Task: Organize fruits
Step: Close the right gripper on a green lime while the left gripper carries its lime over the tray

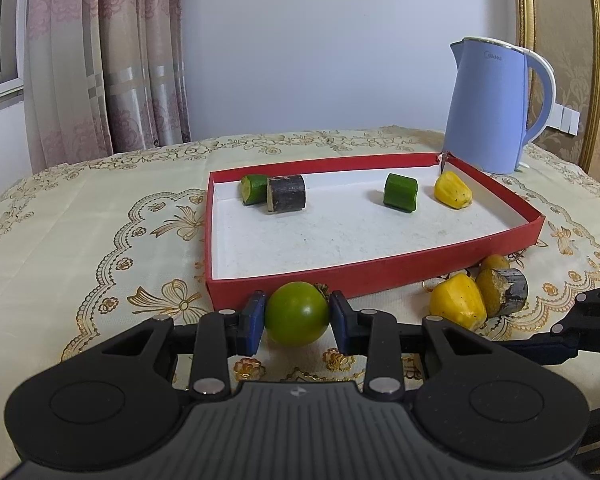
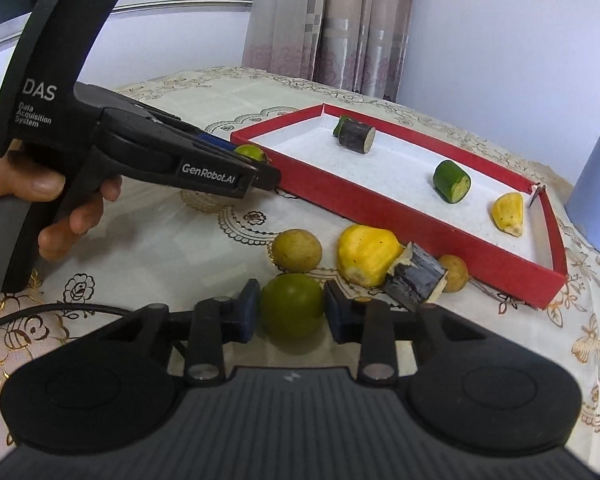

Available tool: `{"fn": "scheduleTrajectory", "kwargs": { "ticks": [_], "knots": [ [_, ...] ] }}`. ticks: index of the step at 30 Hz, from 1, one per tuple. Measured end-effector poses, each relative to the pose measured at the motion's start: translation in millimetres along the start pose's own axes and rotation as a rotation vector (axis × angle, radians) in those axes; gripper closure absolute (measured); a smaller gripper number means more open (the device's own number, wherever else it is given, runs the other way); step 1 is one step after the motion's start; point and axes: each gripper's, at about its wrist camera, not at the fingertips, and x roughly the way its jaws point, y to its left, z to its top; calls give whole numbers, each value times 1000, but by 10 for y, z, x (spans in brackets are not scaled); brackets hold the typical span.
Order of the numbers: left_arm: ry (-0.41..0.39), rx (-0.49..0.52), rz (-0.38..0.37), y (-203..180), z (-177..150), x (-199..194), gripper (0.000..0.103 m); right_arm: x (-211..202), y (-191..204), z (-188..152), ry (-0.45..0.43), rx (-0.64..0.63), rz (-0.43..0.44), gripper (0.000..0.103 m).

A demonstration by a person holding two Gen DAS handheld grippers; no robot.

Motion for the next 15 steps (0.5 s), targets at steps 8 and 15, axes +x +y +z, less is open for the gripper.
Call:
{"fn": "scheduleTrajectory", "kwargs": {
  "ticks": [8,15],
  "knots": [
    [-4,-6,1,8,2,-2,70,-16,-6,-8,-13,2,1,71],
    [-14,-8,-6,7,3,-15,70,-35,-75,-34,-29,39,16,71]
  ]
}}
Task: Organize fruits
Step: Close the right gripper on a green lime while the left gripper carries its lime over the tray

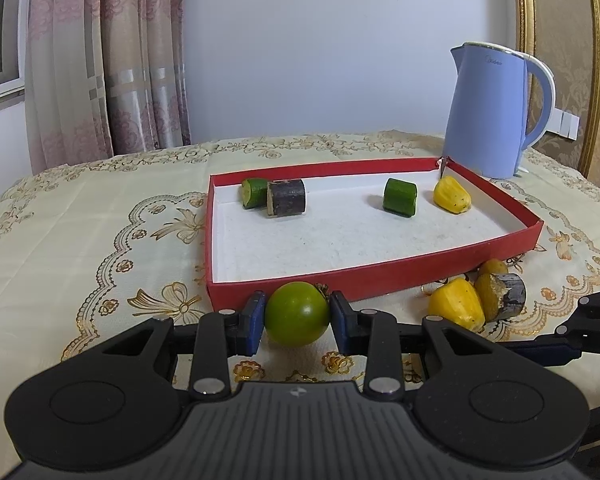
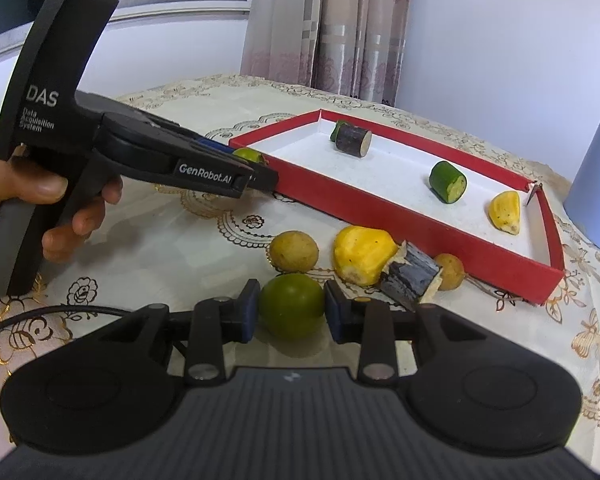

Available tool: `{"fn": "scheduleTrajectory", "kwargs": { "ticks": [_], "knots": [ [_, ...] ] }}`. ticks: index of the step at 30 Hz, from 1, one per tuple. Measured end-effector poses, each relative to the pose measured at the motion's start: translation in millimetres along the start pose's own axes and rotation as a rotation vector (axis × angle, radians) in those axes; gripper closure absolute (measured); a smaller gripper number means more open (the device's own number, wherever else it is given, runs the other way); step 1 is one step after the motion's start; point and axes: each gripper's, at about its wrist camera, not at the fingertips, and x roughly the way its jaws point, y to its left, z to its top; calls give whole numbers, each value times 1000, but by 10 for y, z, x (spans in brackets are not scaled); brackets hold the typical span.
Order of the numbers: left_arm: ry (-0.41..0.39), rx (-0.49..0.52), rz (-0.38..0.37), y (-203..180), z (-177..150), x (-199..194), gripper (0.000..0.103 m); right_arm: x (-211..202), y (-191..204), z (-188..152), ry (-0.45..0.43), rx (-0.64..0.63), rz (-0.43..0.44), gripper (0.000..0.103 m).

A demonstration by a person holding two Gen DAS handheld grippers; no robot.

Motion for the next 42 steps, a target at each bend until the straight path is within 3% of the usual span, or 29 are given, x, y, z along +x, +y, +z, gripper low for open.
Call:
{"fn": "scheduleTrajectory", "kwargs": {
  "ticks": [15,21,42],
  "knots": [
    [-18,-12,-10,-12,14,-18,70,-91,-43,-2,-45,25,9,71],
    [-9,1,21,-74,40,2,70,-114,-44,-17,-46,31,18,71],
    [-24,59,33,-278,347,76,70,-171,-70,-25,-69,43,28,71]
  ]
}}
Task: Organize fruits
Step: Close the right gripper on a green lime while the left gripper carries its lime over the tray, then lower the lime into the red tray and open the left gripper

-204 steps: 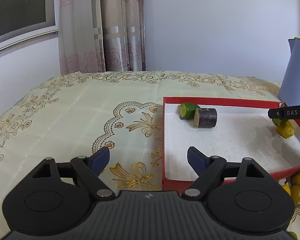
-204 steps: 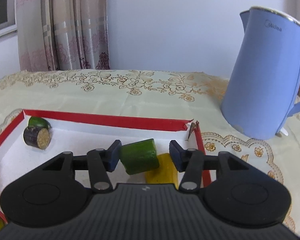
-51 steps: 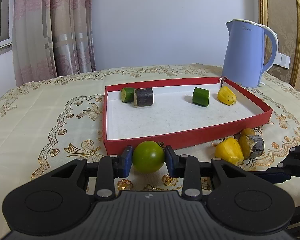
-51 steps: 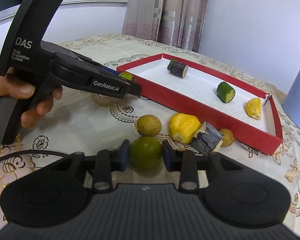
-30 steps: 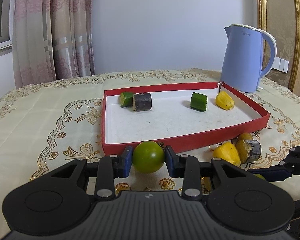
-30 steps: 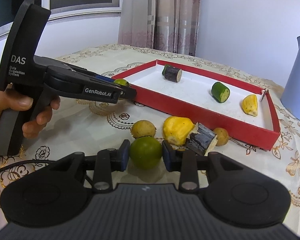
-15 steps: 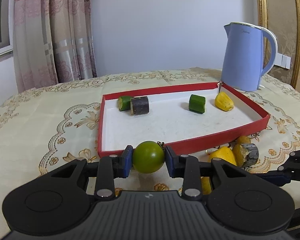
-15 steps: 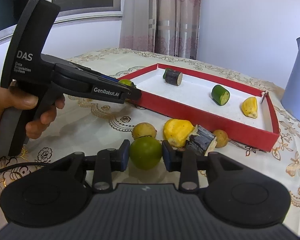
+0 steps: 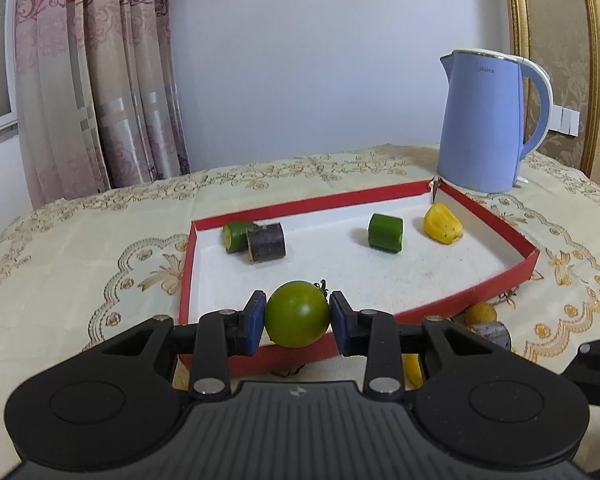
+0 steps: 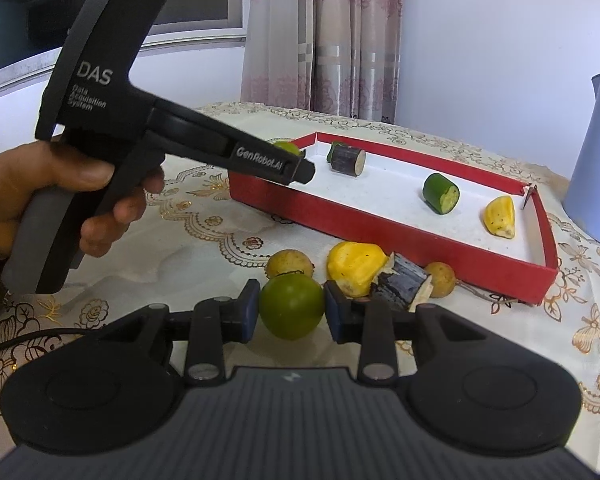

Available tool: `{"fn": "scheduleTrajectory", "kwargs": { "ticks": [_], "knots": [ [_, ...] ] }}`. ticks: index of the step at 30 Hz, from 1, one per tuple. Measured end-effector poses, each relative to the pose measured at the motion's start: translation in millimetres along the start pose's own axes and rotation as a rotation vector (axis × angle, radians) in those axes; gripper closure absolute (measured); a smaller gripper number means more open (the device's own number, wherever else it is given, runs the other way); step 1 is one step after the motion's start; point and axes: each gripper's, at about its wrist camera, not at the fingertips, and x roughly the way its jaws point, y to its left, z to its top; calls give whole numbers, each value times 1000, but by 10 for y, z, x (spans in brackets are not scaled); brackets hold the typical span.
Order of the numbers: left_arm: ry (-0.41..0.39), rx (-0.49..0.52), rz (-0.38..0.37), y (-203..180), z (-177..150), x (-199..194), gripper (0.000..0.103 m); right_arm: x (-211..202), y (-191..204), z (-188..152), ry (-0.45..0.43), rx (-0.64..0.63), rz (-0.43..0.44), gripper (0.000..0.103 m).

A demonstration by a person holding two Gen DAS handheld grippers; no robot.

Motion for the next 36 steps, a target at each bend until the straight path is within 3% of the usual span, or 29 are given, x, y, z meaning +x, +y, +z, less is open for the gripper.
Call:
{"fn": "scheduleTrajectory", "kwargs": {
  "ticks": [15,28,36],
  "knots": [
    [9,52,39,-129,193,239,70,-7,5,-5,-10,-9,2,71],
    [54,99,74,-362,363,708,70,-2,-5,-8,-10,-3,7,71],
    [87,76,79,-378,489,1049,69,12,-7,-9,-10,-4,10,71]
  ]
}}
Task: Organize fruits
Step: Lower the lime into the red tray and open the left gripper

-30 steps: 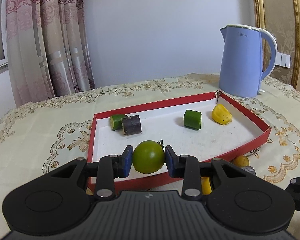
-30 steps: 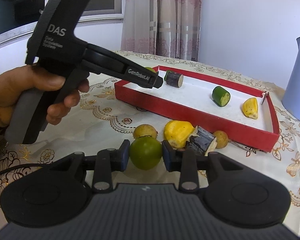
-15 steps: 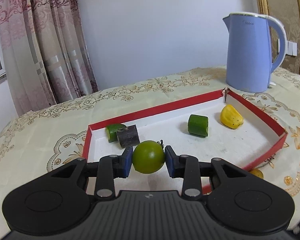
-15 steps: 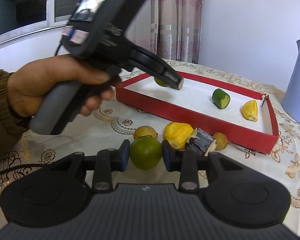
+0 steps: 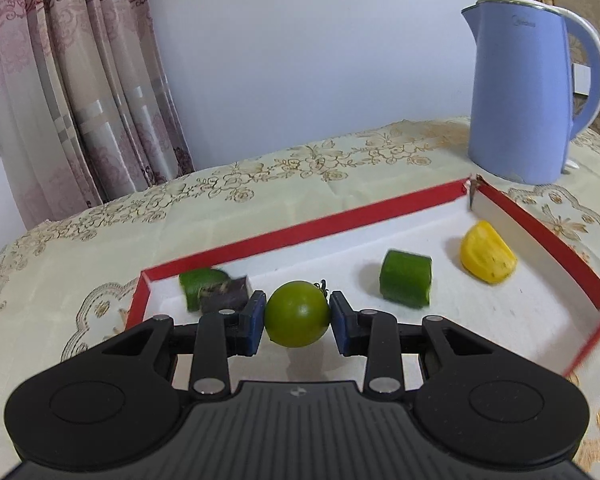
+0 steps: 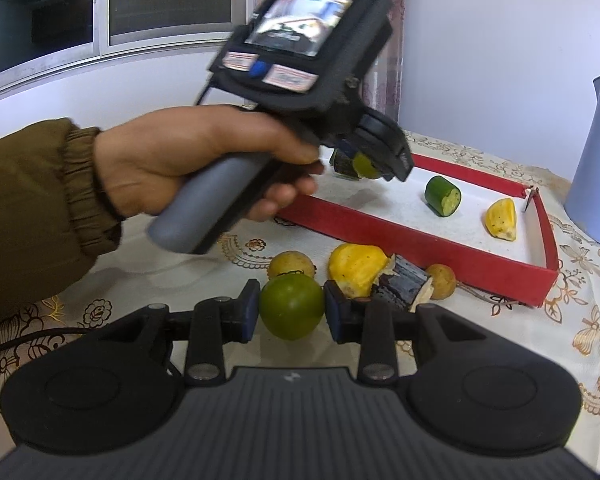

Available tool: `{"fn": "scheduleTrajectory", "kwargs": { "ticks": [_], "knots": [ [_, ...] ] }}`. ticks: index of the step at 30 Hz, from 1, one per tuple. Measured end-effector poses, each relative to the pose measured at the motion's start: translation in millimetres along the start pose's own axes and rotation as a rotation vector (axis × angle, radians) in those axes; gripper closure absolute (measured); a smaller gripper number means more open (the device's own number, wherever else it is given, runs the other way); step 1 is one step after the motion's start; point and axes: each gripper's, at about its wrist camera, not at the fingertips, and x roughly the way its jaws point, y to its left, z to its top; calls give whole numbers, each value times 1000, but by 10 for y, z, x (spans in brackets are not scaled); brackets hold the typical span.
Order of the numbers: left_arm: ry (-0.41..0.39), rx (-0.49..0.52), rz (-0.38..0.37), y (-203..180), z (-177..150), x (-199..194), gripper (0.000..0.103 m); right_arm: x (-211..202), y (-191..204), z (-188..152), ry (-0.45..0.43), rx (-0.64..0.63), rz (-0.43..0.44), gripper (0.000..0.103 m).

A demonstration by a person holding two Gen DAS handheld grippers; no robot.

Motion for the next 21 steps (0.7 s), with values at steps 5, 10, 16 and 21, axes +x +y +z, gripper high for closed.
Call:
{"fn": "scheduleTrajectory", "kwargs": {
  "ticks": [5,10,16,21],
  "knots": [
    [-21,-27,-6,13,54,-11,34,6,-10,-6,-1,6,4,71],
    [-88,-28,55,137,17,-270,26,19,-31,-15,-3,17,9,71],
    [-119,-105,168,510,-343,-806,26,-4,-98,-14,-23,53,22,71],
    [-171,-295,198,820,-648,-891,25,-39,-221,-14,-71,128,34,71]
  ]
}}
